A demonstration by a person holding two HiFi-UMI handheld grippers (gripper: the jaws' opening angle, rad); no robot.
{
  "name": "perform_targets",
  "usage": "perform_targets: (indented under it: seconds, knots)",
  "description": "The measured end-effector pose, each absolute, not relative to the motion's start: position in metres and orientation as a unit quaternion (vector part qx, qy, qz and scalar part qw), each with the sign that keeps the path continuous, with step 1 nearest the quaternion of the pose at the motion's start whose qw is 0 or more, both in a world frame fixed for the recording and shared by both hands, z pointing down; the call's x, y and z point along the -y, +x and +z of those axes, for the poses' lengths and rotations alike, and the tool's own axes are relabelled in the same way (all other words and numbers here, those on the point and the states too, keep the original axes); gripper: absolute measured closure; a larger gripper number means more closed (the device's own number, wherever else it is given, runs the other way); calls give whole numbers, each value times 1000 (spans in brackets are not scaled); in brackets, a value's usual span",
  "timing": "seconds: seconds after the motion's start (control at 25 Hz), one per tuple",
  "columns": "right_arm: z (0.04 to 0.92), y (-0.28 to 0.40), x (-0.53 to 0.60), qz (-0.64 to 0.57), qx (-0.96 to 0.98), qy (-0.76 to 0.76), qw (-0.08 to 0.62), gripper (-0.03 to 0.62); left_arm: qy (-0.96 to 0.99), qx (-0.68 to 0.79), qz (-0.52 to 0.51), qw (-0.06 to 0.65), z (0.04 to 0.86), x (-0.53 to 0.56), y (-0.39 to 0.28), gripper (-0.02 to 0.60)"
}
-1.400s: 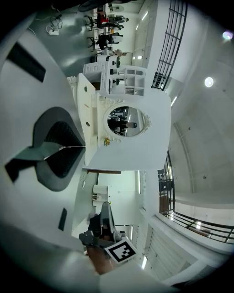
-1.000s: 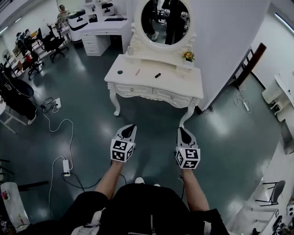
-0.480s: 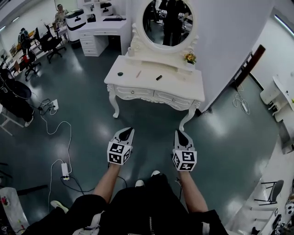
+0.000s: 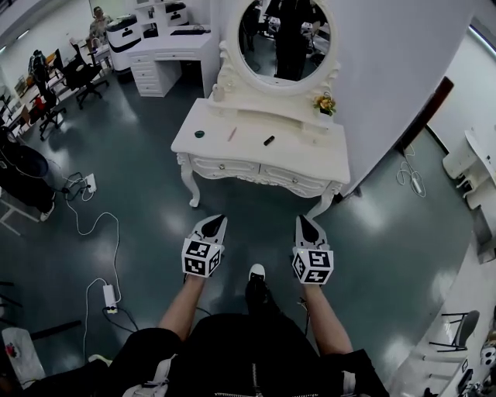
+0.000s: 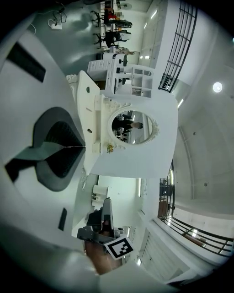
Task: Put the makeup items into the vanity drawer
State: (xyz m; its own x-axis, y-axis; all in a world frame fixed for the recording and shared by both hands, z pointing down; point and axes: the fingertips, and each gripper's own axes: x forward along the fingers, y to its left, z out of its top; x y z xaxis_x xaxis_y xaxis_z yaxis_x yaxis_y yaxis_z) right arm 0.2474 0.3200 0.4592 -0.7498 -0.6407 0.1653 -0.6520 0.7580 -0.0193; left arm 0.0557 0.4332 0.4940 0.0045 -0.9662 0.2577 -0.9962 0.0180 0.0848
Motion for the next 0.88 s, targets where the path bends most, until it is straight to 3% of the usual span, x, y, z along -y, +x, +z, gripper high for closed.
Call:
perform_targets:
  seconds: [0.56, 0.88]
  knots:
    - [441, 158, -102, 43, 947, 312, 66, 588, 672, 729, 53, 123, 467, -239, -28, 560]
    - [444, 124, -33, 44, 950, 301, 67, 588, 653, 743, 59, 131, 477, -182, -65, 560]
